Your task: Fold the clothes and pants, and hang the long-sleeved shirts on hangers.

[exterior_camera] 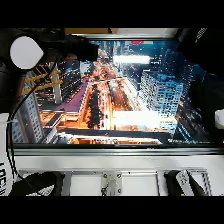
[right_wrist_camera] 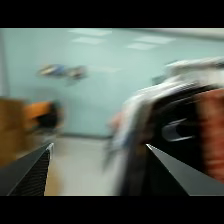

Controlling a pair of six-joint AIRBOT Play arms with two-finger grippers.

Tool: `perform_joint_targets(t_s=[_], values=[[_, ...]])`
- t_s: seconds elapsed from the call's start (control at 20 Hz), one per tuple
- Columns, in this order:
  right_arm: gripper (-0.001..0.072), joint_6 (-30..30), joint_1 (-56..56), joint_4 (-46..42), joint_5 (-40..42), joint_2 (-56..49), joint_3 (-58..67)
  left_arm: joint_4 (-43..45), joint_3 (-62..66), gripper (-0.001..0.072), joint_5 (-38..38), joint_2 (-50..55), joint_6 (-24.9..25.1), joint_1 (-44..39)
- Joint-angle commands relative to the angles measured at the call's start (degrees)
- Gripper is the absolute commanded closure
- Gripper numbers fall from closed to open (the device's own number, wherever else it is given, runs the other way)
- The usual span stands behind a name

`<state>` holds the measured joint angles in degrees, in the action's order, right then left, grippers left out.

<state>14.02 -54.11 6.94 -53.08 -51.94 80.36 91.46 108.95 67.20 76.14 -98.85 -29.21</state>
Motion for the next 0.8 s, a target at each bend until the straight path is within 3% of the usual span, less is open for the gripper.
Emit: perform_joint_targets(t_s=[0.0,0.2,0.3,0.35,0.55,0.75], values=[[0.0077,10.9,14.8,-13.8,-17.5,-4.2,0.0,-11.2,-6.9,0.0688,-0.3,-1.9,-0.1,6.8],[0.0081,22.3,40.6,-40.3,-18.4,-8.4,-0.1,-12.2,-22.9,0.0687,-2.3,-7.4,-0.1,8.3],[0.0196,28.0,52.2,-48.2,-18.4,-11.2,-0.1,-12.3,-28.9,0.0687,-3.0,-9.9,-0.1,8.3],[0.0243,29.4,56.8,-50.3,-18.6,-12.6,-0.1,-12.8,-31.1,0.0687,-3.2,-10.9,-0.1,8.3],[0.0242,29.8,70.9,-50.9,-19.0,-18.1,-0.1,-13.6,-37.4,0.0687,-4.9,-14.6,-0.1,8.3],[0.0242,29.8,76.4,-50.8,-19.0,-20.6,-0.1,-13.5,-39.2,0.0687,-5.8,-17.3,-0.1,8.3]])
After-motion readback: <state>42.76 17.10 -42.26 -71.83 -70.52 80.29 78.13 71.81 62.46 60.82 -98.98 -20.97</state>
